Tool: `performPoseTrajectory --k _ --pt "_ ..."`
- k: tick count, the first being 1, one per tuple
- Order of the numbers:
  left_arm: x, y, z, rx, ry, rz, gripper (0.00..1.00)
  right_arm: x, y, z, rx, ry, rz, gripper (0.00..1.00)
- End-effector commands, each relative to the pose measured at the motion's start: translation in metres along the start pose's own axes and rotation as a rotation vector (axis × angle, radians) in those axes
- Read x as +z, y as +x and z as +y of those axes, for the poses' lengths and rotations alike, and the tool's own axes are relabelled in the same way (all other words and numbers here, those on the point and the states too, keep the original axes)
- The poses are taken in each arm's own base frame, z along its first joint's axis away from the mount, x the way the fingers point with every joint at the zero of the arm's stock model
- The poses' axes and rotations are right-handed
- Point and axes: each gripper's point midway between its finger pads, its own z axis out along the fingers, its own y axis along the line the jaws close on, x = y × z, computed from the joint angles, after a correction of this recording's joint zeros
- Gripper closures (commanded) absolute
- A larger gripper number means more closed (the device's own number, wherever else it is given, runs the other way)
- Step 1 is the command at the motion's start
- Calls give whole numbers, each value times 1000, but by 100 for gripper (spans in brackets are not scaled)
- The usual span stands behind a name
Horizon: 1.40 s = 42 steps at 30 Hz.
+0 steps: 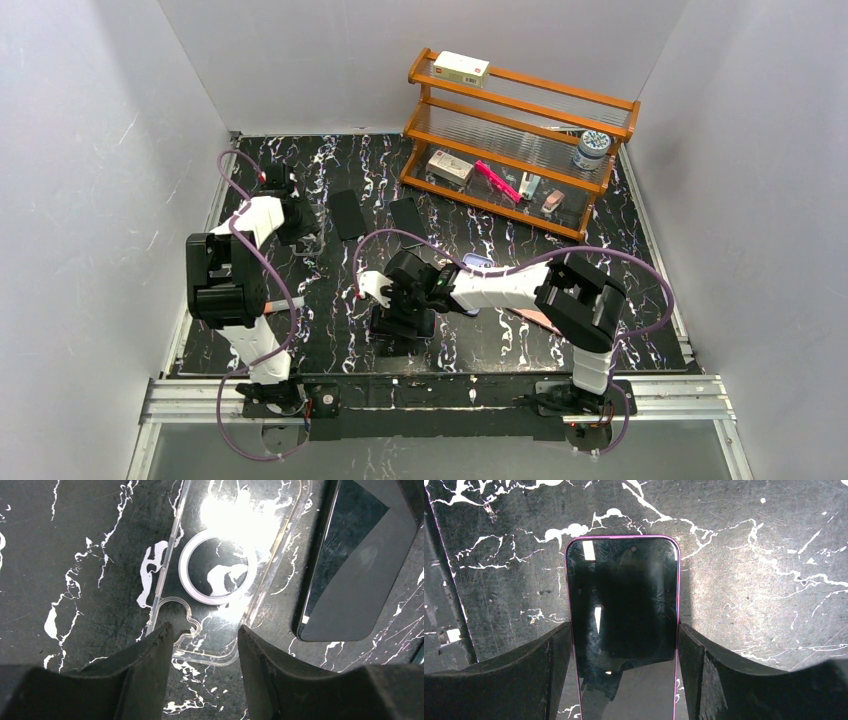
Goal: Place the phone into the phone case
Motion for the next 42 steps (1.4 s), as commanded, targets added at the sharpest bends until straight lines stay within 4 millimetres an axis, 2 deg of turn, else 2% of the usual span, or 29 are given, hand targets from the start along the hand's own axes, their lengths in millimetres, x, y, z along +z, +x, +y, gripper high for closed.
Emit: performPoseTrajectory --k 1,5,8,10,17,21,25,27,29,34,42 --pt "-10 -16 -10 23 19 -38 52 -12 -9 -2 10 20 -36 43" --pt "-7 -18 -16 30 32 -35 54 -13 -10 -2 8 24 -41 43" --pt "-5 -22 -25 49 68 -51 60 -14 -11 -2 7 23 -49 44" --pt "-3 -18 -38 85 84 -48 65 -14 -12 -2 5 25 -52 44" --pt "10 -8 -50 117 108 -10 67 -15 -13 -4 5 32 -52 44" --pt "18 -4 -46 131 74 6 68 -17 -13 -4 5 36 -57 44" --pt "26 6 -39 135 44 36 73 -20 -14 -4 5 43 -65 44" --pt "27 10 -38 137 41 48 78 -21 -14 -4 4 46 -69 45" --pt "27 12 -37 141 36 61 88 -22 -14 -4 4 48 -69 45" --pt "15 11 -33 138 15 62 100 -27 -16 -5 5 55 -79 45" --pt "-30 8 -43 192 73 -11 100 -43 -20 -7 8 89 -93 45"
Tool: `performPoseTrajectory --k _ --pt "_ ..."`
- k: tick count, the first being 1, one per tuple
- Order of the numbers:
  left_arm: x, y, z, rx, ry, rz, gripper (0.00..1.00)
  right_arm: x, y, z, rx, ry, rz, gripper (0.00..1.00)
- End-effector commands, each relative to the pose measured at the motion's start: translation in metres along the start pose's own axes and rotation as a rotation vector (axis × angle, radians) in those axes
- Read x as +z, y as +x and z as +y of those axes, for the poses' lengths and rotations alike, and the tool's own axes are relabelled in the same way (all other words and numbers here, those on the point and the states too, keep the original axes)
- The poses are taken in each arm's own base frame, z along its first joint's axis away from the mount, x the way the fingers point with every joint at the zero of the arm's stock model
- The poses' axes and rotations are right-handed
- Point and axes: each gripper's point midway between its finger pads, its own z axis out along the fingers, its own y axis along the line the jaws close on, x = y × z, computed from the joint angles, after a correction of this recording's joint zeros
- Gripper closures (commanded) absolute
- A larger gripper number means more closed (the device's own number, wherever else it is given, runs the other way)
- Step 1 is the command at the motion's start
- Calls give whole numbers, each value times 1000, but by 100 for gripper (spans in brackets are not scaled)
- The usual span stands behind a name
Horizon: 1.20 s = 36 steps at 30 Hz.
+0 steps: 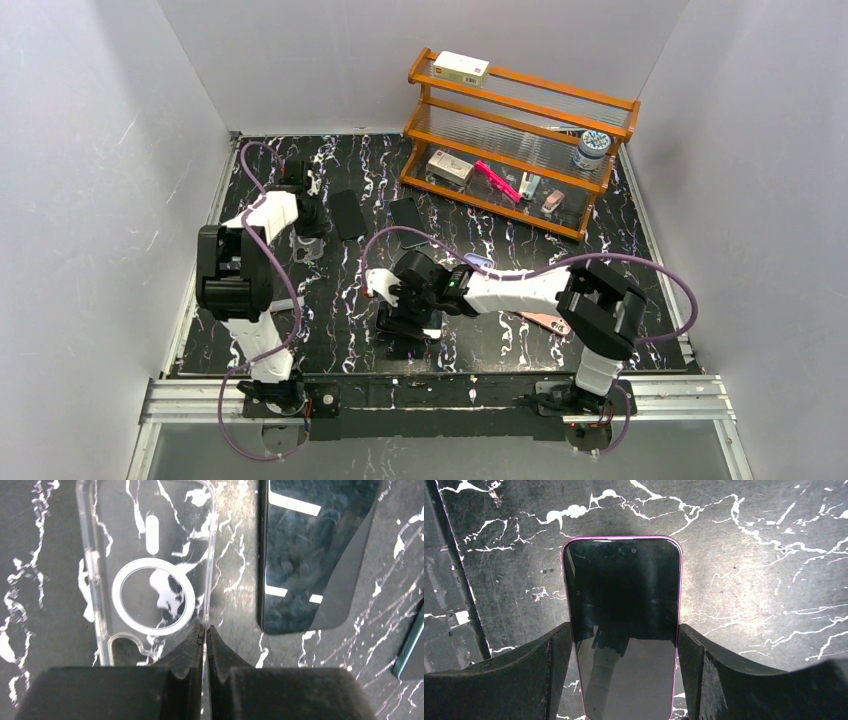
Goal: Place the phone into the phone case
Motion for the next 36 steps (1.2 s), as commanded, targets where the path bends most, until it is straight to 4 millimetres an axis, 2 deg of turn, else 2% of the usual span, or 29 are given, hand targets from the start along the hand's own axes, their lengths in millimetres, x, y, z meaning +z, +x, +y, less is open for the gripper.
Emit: performPoseTrajectory --k 1,5,10,16,20,25,31,34,36 --pt "-48 -1 -8 88 10 -76 100 -26 -27 -8 -2 52 -86 46" --pt "-74 14 -33 228 86 -110 100 -43 -33 -9 8 78 -104 46" --pt "-97 47 -76 352 306 -79 100 -72 -40 -11 31 122 -132 46" --pt "-122 87 -117 533 473 -65 100 -110 -45 2 68 109 -203 47" --pt "-126 110 -130 617 520 -43 100 -136 -50 9 93 112 -266 48" --pt "-127 153 -150 724 634 3 100 -162 -56 9 100 145 -320 48" --pt "-119 196 -154 829 626 83 100 -172 -51 9 85 164 -312 48" --pt "-116 205 -152 827 618 107 100 -174 -51 9 68 165 -316 48" --pt "-117 202 -152 794 601 99 83 -176 -53 9 57 165 -322 48"
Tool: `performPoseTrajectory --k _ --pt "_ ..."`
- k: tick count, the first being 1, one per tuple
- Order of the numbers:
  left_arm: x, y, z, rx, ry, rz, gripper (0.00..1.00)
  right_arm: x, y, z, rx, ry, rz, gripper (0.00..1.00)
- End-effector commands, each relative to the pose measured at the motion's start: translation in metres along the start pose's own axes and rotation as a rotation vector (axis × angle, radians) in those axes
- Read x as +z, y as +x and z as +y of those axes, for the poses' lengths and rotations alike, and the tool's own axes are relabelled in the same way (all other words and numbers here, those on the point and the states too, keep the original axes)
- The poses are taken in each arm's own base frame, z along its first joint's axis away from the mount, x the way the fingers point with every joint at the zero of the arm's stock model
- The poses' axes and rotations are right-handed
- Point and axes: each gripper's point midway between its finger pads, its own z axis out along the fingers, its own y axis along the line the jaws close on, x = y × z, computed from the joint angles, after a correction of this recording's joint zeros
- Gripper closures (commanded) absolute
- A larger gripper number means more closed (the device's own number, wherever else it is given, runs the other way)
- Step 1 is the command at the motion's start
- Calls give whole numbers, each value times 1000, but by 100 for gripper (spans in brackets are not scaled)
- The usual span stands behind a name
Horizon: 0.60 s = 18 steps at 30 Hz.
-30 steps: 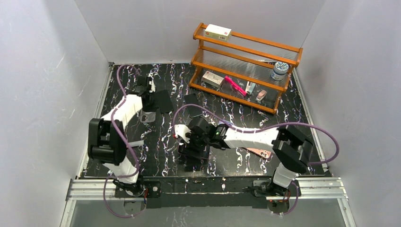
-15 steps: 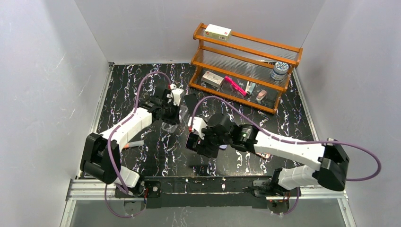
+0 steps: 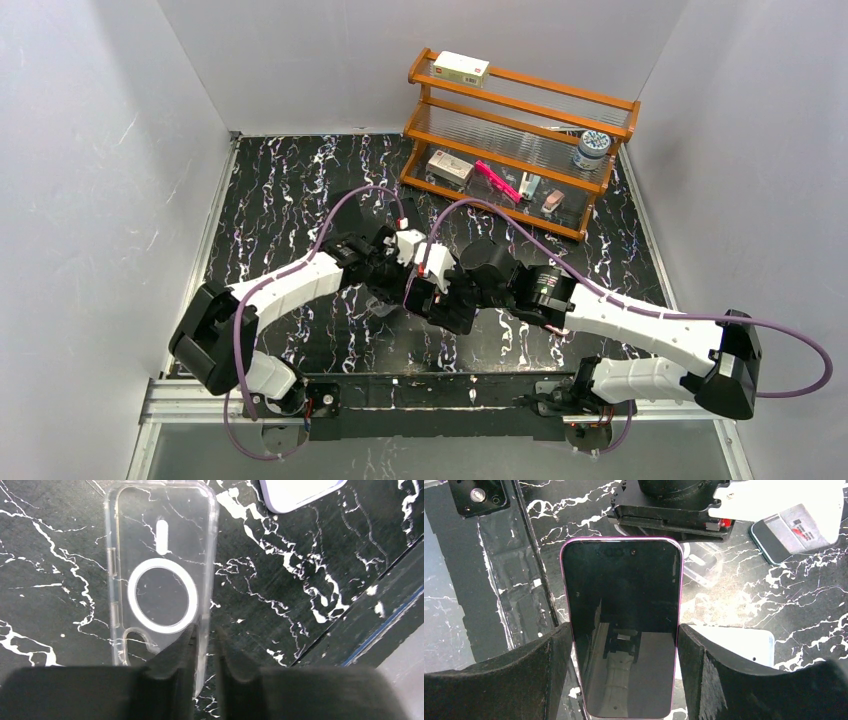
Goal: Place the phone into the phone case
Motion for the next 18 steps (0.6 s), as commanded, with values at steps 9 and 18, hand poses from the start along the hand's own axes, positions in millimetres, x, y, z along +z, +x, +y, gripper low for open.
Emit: performPoseTrajectory --k 9,18 --pt "-49 -35 49 -282 -391 -205 41 -2 -16 -4 -80 -1 -56 48" --pt "-52 27 62 -857 -404 -71 57 13 -13 -12 -135 1 47 47"
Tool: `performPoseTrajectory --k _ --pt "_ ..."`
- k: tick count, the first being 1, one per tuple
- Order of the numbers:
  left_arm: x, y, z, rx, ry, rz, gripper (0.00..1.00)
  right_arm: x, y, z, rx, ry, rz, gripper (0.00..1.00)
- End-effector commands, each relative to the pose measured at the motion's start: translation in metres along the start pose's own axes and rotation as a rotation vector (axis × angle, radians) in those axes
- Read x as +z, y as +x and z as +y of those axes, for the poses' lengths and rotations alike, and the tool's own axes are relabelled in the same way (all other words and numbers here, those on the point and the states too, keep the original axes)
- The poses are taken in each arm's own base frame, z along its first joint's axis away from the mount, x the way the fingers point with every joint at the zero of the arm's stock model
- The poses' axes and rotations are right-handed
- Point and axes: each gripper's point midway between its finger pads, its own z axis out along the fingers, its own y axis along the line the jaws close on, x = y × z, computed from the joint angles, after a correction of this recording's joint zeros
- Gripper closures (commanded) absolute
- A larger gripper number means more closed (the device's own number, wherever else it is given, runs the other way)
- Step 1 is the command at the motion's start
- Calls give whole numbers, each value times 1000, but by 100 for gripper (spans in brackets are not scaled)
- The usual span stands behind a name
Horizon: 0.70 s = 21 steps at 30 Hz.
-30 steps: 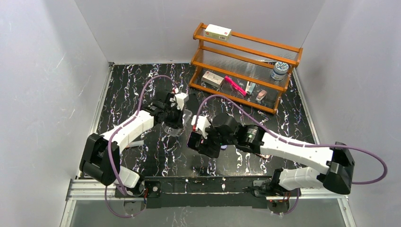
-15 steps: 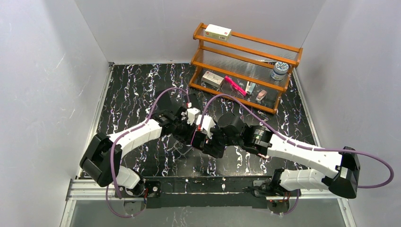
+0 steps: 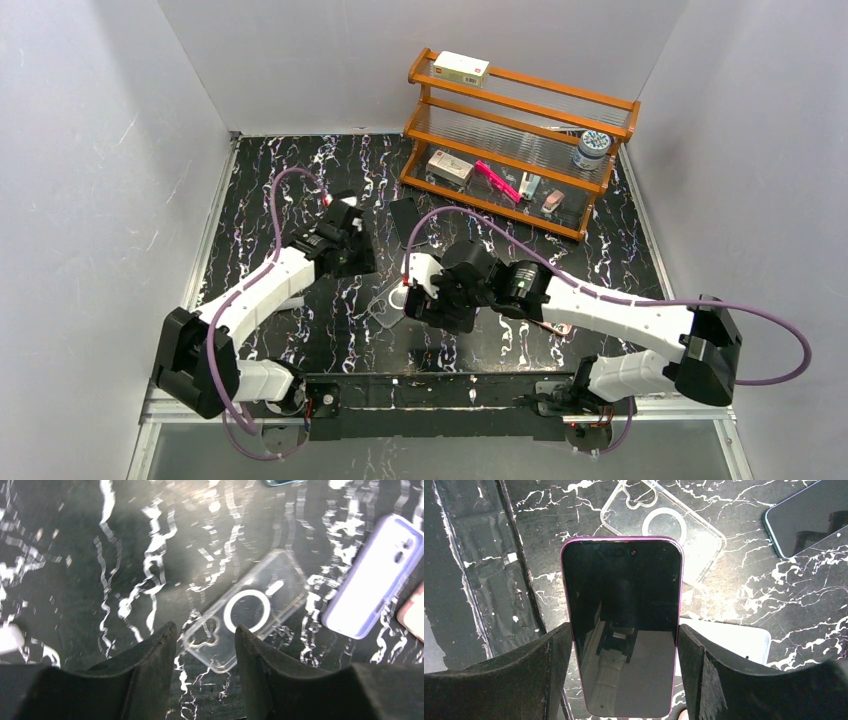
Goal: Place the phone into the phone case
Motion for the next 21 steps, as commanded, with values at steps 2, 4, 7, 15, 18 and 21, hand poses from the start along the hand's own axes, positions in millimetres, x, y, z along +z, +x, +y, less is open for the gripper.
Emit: performPoseTrajectory --k 2,4,7,15,18,21 --pt "4 62 27 -244 -67 187 59 -9 -41 -8 -38 15 -108 48" --pt "3 70 31 -266 -65 179 60 -10 -44 -6 -40 10 -144 48" --pt "0 71 25 -306 -12 152 60 -11 -45 -4 -35 2 -162 47" --pt "20 87 11 -411 90 160 61 -8 -36 0 -11 -9 -149 48" --pt "27 93 14 -410 66 187 62 -9 -36 3 -2 -23 -160 48" --pt "33 97 19 -412 36 200 62 -9 -37 6 3 -37 -175 48"
